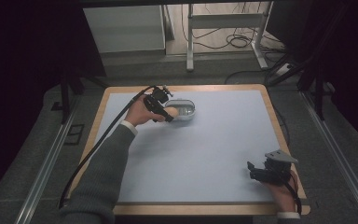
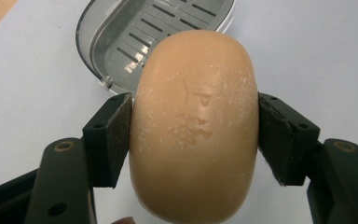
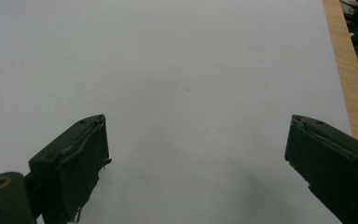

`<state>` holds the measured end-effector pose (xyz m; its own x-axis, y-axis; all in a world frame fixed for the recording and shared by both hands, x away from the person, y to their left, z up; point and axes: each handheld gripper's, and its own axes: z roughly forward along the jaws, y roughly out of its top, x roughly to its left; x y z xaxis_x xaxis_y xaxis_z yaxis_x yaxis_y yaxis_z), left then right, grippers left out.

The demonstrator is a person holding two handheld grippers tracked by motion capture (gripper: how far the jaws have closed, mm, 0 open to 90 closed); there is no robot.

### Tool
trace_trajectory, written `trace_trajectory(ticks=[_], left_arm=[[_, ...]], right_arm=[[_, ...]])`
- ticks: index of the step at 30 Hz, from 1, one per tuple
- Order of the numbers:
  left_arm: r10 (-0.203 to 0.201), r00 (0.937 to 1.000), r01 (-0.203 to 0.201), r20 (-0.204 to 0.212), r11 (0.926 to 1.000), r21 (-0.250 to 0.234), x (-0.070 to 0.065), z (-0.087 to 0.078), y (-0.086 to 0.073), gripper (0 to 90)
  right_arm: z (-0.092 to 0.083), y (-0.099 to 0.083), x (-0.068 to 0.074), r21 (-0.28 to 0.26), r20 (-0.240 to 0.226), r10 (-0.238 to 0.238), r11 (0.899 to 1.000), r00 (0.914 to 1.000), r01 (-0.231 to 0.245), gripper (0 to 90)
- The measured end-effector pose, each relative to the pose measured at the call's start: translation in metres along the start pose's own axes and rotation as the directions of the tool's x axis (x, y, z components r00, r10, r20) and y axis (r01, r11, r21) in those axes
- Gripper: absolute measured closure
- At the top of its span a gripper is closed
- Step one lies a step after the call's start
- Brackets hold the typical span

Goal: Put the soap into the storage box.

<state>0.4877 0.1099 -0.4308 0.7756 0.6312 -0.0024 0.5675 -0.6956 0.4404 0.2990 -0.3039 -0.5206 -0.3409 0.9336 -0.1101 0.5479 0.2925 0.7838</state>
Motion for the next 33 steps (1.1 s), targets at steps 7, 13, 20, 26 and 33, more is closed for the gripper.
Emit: trace_trajectory(ticks=[7,13,20,26,33], left_arm=[[0.007,1.0000,-0.007,0.004,1.0000,0.001,0.002,0.003,0.009,32.3],[0.009,1.0000,-0.009,0.004,1.0000,-0.002,0.003,0.005,0.018,32.3],[0.021,0.9998,-0.021,0.004,0.9998,0.000,0.005,0.009,0.026,32.4],[0.023,0.9997,-0.023,0.000,0.9997,0.002,0.008,0.013,0.033,32.4],[0.027,0.9996,-0.027,0.004,0.9996,0.004,0.013,0.019,0.040,32.4]], right_arm=[[0.000,0.000,-0.001,0.001,0.003,0.001,1.000,1.0000,-0.001,6.0],[-0.001,0.000,-0.001,-0.010,0.006,0.000,1.000,1.0000,0.000,6.1],[-0.001,0.000,-0.002,-0.013,0.013,0.002,1.000,0.9999,-0.002,6.1],[-0.002,0.000,-0.002,-0.017,0.018,0.010,1.000,0.9998,-0.010,6.1],[-0.002,0.000,-0.004,-0.019,0.022,0.009,1.000,0.9997,-0.008,6.1]])
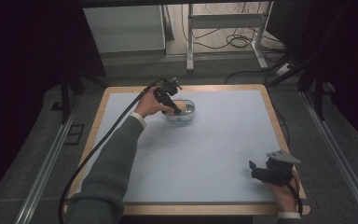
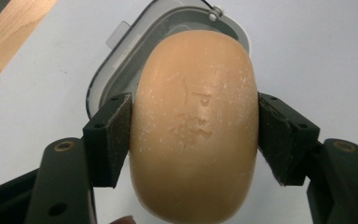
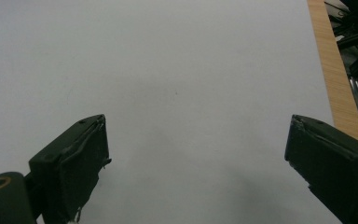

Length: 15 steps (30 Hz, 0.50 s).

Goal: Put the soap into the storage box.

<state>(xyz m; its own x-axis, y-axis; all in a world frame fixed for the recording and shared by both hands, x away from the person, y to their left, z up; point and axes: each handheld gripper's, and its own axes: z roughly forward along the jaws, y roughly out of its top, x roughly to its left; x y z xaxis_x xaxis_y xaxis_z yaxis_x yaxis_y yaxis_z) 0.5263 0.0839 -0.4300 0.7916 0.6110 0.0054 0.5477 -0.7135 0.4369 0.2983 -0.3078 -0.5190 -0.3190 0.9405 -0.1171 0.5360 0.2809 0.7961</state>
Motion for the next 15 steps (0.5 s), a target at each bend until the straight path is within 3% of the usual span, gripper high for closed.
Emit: trace_trajectory(ticks=[15], left_arm=[[0.017,0.9997,-0.018,0.019,0.9994,0.031,0.005,0.023,0.011,32.4]], right_arm=[[0.000,-0.001,-0.002,0.004,0.005,0.004,1.000,1.0000,-0.004,6.1]])
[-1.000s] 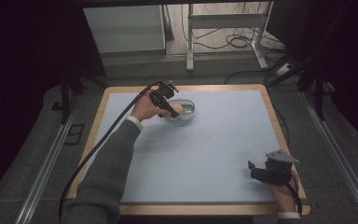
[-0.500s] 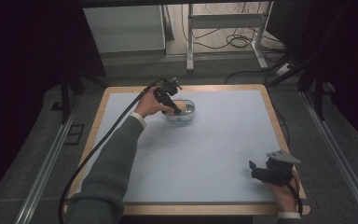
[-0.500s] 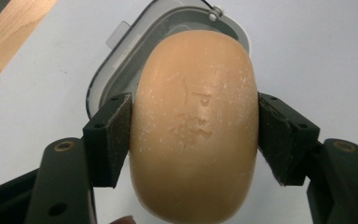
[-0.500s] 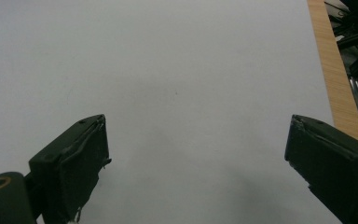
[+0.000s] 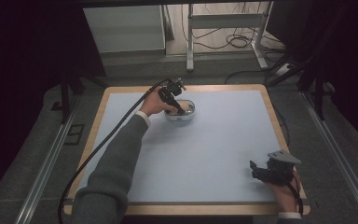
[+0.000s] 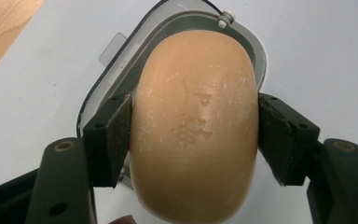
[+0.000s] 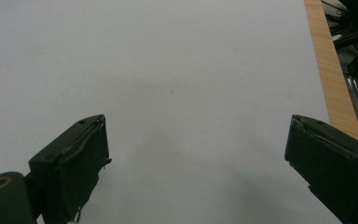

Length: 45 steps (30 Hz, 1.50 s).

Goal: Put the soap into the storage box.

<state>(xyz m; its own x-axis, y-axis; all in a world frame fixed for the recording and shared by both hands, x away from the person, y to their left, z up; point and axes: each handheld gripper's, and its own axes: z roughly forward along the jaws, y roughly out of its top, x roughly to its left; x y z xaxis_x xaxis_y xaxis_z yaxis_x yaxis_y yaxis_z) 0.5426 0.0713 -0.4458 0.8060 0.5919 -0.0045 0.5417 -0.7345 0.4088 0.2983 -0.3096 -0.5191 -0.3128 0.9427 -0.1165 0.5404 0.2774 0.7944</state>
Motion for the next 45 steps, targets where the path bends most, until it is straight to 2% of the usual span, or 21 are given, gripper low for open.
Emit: trace_trajectory(ticks=[13,15,18,27,29,32,37,45], left_arm=[[-0.006,0.9997,0.006,0.023,0.9999,0.013,0.007,0.012,0.000,32.1],[-0.006,0.9999,0.006,0.016,1.0000,0.008,0.007,0.013,0.000,31.6],[-0.016,0.9989,0.018,0.043,0.9990,-0.040,0.005,0.003,0.001,27.3],[-0.007,0.9999,0.008,0.015,0.9956,-0.094,-0.012,-0.028,-0.006,22.0],[-0.011,0.9997,0.013,0.023,0.9935,-0.113,-0.016,-0.035,-0.011,21.8],[-0.017,0.9998,0.017,0.005,0.9905,-0.136,-0.023,-0.046,-0.021,21.6],[-0.028,0.9996,0.028,0.004,0.9857,-0.166,-0.033,-0.060,-0.042,21.2],[-0.077,0.9969,0.078,0.016,0.9702,-0.229,-0.050,-0.072,-0.088,19.9]], right_arm=[[0.001,-0.001,0.000,0.007,0.001,-0.001,1.000,1.0000,0.001,6.1],[0.002,-0.001,0.000,0.007,0.001,-0.002,1.000,1.0000,0.002,6.0],[0.002,-0.002,-0.001,0.007,0.002,-0.002,1.000,1.0000,0.002,6.0],[0.002,-0.002,0.001,0.007,0.001,-0.007,1.000,1.0000,0.007,6.1],[0.001,-0.001,0.000,0.006,-0.002,-0.007,1.000,1.0000,0.007,6.1],[0.001,-0.001,0.000,0.004,-0.001,-0.004,1.000,1.0000,0.004,6.1],[0.001,-0.001,0.002,0.003,-0.004,-0.007,1.000,1.0000,0.007,6.1],[0.000,0.000,0.003,0.000,-0.003,-0.008,1.000,1.0000,0.008,6.1]])
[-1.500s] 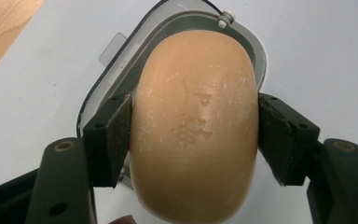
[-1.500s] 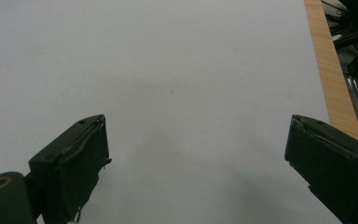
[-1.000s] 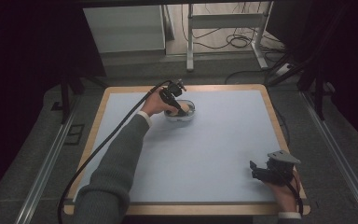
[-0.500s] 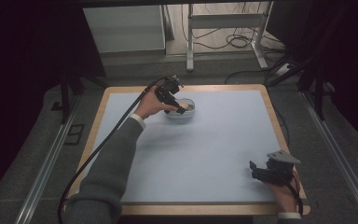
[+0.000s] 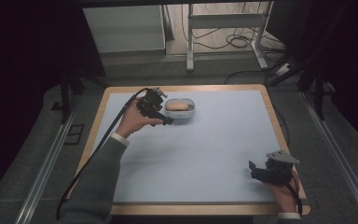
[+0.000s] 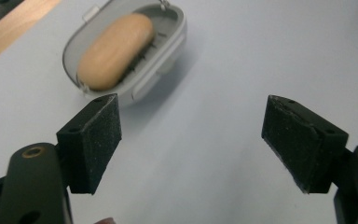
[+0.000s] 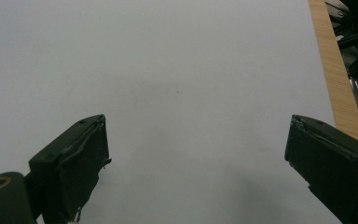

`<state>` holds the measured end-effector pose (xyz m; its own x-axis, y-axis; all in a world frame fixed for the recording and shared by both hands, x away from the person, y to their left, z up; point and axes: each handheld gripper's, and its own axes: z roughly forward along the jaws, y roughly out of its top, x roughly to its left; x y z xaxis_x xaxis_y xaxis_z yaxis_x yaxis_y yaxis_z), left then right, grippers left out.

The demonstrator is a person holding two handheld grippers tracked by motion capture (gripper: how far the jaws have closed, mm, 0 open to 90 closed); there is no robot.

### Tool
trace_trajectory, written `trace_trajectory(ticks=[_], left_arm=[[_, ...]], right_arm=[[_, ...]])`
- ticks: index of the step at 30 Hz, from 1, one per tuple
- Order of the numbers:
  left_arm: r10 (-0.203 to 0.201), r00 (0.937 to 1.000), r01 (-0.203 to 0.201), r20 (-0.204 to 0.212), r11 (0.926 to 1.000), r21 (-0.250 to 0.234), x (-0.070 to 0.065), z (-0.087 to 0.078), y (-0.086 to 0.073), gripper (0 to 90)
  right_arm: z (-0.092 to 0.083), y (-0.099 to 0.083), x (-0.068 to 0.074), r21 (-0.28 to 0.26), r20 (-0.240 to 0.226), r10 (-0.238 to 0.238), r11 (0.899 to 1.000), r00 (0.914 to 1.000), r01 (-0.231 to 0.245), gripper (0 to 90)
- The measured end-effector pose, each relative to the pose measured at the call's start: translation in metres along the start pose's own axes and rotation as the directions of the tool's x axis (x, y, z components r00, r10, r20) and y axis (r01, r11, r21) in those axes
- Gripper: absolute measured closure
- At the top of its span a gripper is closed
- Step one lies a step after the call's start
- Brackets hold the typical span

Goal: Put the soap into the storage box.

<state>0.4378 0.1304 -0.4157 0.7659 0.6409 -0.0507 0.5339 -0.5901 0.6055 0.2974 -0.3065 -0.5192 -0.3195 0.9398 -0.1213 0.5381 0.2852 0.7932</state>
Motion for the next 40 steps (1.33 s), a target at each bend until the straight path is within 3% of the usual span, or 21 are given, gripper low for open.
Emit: trace_trajectory(ticks=[4,8,17,21,27,30,33,40], left_arm=[[-0.020,0.9998,0.020,-0.005,0.9996,-0.022,-0.008,-0.009,-0.025,19.8],[-0.034,0.9987,0.032,-0.038,0.9988,-0.038,-0.014,-0.016,-0.047,19.6],[-0.100,0.9940,0.094,-0.045,0.9889,-0.115,-0.021,-0.033,-0.103,19.7],[-0.144,0.9881,0.136,-0.054,0.9822,-0.129,-0.024,-0.032,-0.135,19.7],[-0.193,0.9786,0.182,-0.072,0.9743,-0.132,-0.026,-0.028,-0.168,20.0],[-0.191,0.9767,0.180,-0.097,0.9768,-0.116,-0.025,-0.026,-0.173,20.0],[-0.200,0.9755,0.187,-0.091,0.9728,-0.137,-0.024,-0.027,-0.174,20.0],[-0.201,0.9754,0.189,-0.091,0.9741,-0.124,-0.023,-0.022,-0.173,19.6]], right_arm=[[0.000,0.000,0.000,0.001,-0.001,0.001,1.000,1.0000,-0.001,6.1],[0.001,0.000,0.001,0.001,0.000,0.000,1.000,1.0000,0.000,6.1],[-0.001,0.001,0.001,-0.003,0.003,-0.001,1.000,1.0000,0.001,6.1],[-0.001,0.002,0.001,-0.005,0.005,0.000,1.000,1.0000,0.000,6.1],[-0.001,0.002,0.001,-0.005,0.006,0.002,1.000,1.0000,-0.002,6.1],[-0.002,0.002,0.002,-0.009,0.003,-0.001,1.000,1.0000,0.001,6.1],[-0.002,0.003,0.002,-0.016,0.001,-0.003,1.000,1.0000,0.003,6.1],[-0.007,0.006,0.003,-0.066,-0.011,-0.006,0.998,0.9999,0.005,6.0]])
